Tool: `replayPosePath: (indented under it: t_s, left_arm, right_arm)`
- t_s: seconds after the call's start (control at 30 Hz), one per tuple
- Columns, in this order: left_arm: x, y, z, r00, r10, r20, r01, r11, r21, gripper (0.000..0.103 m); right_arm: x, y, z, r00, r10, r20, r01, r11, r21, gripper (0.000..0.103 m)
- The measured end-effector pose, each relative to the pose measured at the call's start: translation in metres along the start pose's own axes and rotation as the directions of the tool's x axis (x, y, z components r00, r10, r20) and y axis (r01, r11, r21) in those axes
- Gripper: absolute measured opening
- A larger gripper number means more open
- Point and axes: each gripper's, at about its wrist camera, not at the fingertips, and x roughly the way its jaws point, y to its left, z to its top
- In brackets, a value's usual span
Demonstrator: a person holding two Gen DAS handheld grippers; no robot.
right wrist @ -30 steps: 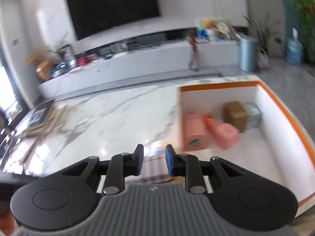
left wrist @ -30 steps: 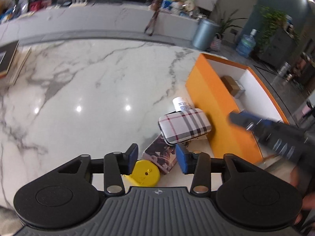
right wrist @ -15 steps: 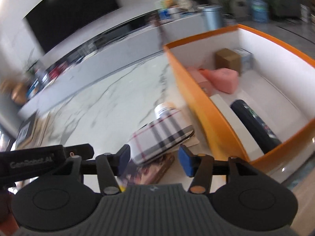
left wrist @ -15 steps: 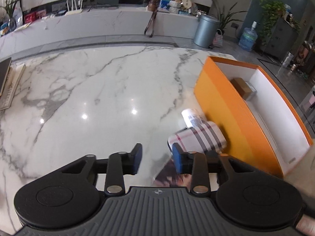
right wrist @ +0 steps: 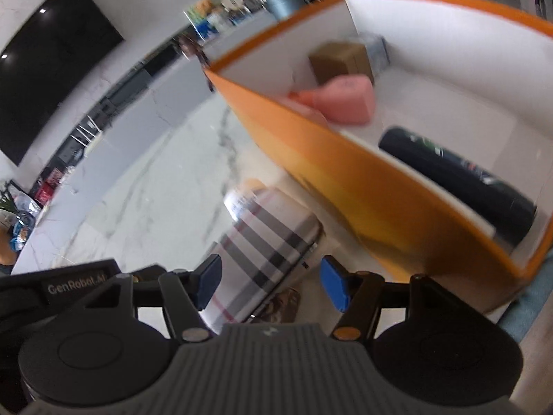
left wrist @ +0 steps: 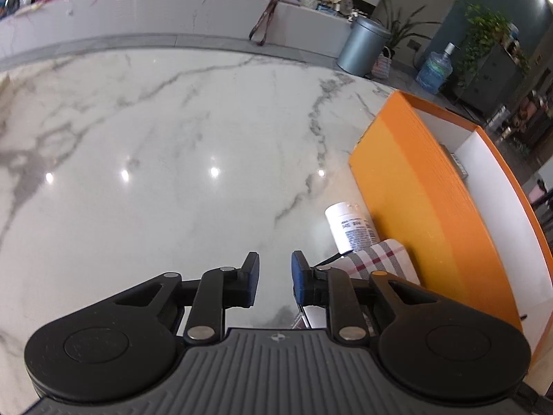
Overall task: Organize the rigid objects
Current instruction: 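Grasp the plaid case with the right tool while the left tool approaches the picture box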
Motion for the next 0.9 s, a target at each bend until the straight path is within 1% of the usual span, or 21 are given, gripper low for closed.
replayPosePath:
  t_s: [0.07, 0.17, 0.23, 0.33, 0.4, 0.43, 0.47, 0.57, 0.67, 0.73, 0.8, 0.9]
  left_arm:
    - [0.005, 0.007, 0.000, 1.000, -0.008, -0.017, 0.007, 0.999, -0.033, 0.022]
    - [0.011, 0.015, -0.003, 0.999, -0.030, -0.037, 0.027, 0.997, -0.072, 0.020]
    - [0.013, 0.015, -0.005, 0.998, -0.044, -0.051, 0.040, 0.996, -0.077, 0.018]
    - [0.014, 0.012, -0.009, 0.998, -0.018, -0.065, 0.015, 0.999, -0.046, 0.015]
    - [0.013, 0.013, -0.011, 0.997, -0.010, -0.077, 0.007, 0.999, -0.039, 0.007]
    - [0.012, 0.014, -0.013, 0.997, -0.006, -0.083, 0.003, 0.999, -0.042, 0.006]
    - [0.011, 0.015, -0.014, 0.996, -0.002, -0.089, -0.002, 0.999, -0.044, 0.006]
    - [0.005, 0.018, -0.019, 0.993, 0.012, -0.118, -0.018, 0.998, -0.052, 0.006]
    - [-0.007, 0.022, -0.025, 0.993, 0.008, -0.120, -0.017, 0.997, -0.073, 0.006]
    - [-0.018, 0.023, -0.028, 0.994, -0.014, -0.112, 0.005, 0.997, -0.083, 0.007]
    - [-0.029, 0.021, -0.031, 0.995, -0.027, -0.099, 0.019, 0.997, -0.079, 0.008]
    - [-0.044, 0.015, -0.037, 0.997, 0.002, -0.072, -0.005, 0.999, -0.036, 0.009]
  right_arm:
    - [0.004, -0.002, -0.001, 1.000, 0.021, 0.012, -0.021, 1.000, -0.007, 0.064]
    - [0.005, 0.003, -0.004, 0.999, 0.027, 0.036, -0.025, 0.998, -0.055, 0.064]
    - [0.004, 0.005, -0.005, 0.998, 0.041, 0.051, -0.036, 0.994, -0.103, 0.060]
    - [0.001, 0.008, -0.001, 0.996, 0.052, 0.077, -0.041, 0.988, -0.147, 0.046]
    - [-0.003, 0.011, 0.001, 0.992, 0.080, 0.095, -0.062, 0.981, -0.184, 0.032]
    - [-0.005, 0.012, 0.002, 0.991, 0.097, 0.094, -0.077, 0.977, -0.199, 0.030]
    - [-0.005, 0.012, 0.004, 0.990, 0.113, 0.086, -0.094, 0.975, -0.204, 0.027]
    - [-0.007, 0.014, 0.007, 0.985, 0.163, 0.054, -0.147, 0.965, -0.218, 0.022]
    - [-0.014, 0.019, 0.010, 0.976, 0.217, 0.027, -0.204, 0.948, -0.242, 0.017]
    - [-0.020, 0.021, 0.012, 0.968, 0.251, 0.005, -0.242, 0.937, -0.251, 0.015]
    - [-0.026, 0.023, 0.013, 0.963, 0.269, -0.016, -0.263, 0.927, -0.269, 0.013]
    - [-0.038, 0.021, 0.011, 0.962, 0.272, -0.038, -0.271, 0.918, -0.290, 0.012]
